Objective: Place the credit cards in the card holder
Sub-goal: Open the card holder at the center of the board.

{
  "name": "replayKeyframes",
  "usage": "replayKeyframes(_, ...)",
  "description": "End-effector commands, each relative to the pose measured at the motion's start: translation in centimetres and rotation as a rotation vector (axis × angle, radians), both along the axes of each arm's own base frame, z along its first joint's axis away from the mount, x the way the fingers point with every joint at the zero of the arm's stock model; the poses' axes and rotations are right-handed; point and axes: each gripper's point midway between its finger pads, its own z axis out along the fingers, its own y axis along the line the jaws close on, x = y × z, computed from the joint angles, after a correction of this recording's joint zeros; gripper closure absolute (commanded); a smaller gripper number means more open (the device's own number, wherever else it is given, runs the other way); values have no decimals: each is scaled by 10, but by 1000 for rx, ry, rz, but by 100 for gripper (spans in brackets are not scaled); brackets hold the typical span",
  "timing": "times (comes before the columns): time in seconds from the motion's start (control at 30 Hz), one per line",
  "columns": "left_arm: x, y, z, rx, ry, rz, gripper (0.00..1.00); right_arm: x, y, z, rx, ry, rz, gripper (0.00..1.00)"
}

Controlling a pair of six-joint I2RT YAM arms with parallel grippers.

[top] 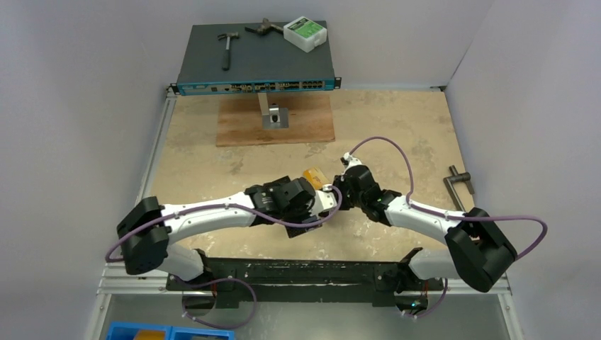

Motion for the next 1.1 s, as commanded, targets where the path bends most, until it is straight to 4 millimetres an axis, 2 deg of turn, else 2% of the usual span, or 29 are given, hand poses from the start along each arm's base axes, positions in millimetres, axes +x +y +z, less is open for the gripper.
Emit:
replayKeyframes(0.0,5,-22,-10,0,29,47,10,6,6,13,67,-37,7,100)
replayKeyframes(0.1,14,-26,-21,74,40,87,9,6,6,10,72,-33,5,100)
replayKeyframes(0.2,24,-21,-37,193,59,150,10,6,4,6,76,-24,2,100)
replayKeyframes(0.27,27,-22,-41,174,76,170,11,5,3,3,74,-16,1,100)
replayKeyframes(0.47,18,-21,-47,150,117,166,11,6,0,-4,77,-1,0,100)
replayKeyframes(0.53,22,-20,-50,158,100,174,11,7,1,-6,82,1,1,100)
replayKeyframes(0.8,38,-8,-54,197,-18,171,29,4,-2,-18,93,33,-17,100)
replayKeyframes(0.93,33,-4,-59,199,-12,138,35,1,-5,-28,100,59,-25,100)
replayKeyframes(1.07,21,-9,-52,166,16,102,29,-2,-8,-37,100,79,-34,100)
